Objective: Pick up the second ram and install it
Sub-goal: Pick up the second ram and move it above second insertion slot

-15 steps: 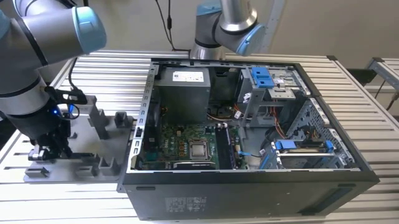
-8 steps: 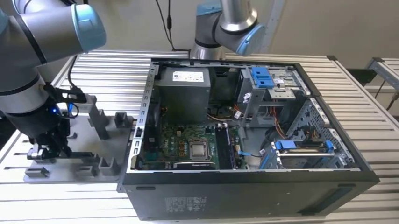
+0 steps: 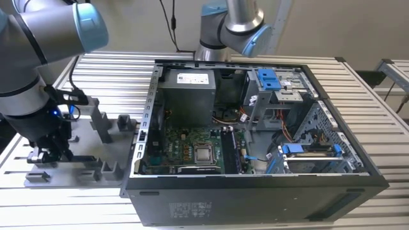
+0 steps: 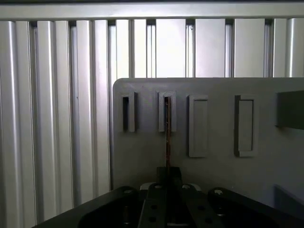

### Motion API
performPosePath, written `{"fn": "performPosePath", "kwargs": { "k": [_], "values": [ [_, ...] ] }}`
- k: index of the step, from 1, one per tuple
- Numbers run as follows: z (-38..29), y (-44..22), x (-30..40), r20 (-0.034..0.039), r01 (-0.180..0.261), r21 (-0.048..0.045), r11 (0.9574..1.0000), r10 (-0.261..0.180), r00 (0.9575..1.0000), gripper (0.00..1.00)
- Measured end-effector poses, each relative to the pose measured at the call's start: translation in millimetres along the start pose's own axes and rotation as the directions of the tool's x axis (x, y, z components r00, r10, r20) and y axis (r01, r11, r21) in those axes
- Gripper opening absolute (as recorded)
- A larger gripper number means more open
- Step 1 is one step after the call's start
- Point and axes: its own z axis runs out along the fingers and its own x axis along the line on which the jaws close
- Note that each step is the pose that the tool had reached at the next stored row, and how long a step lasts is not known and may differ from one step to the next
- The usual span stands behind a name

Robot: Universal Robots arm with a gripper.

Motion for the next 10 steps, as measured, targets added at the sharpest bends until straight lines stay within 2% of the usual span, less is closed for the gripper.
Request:
{"fn": "performPosePath", "kwargs": {
  "k": [10],
  "values": [
    [-3.9, 0.1, 0.0, 0.0001, 0.000, 0.0001, 1.0000, 0.000, 1.0000, 0.14]
  ]
}}
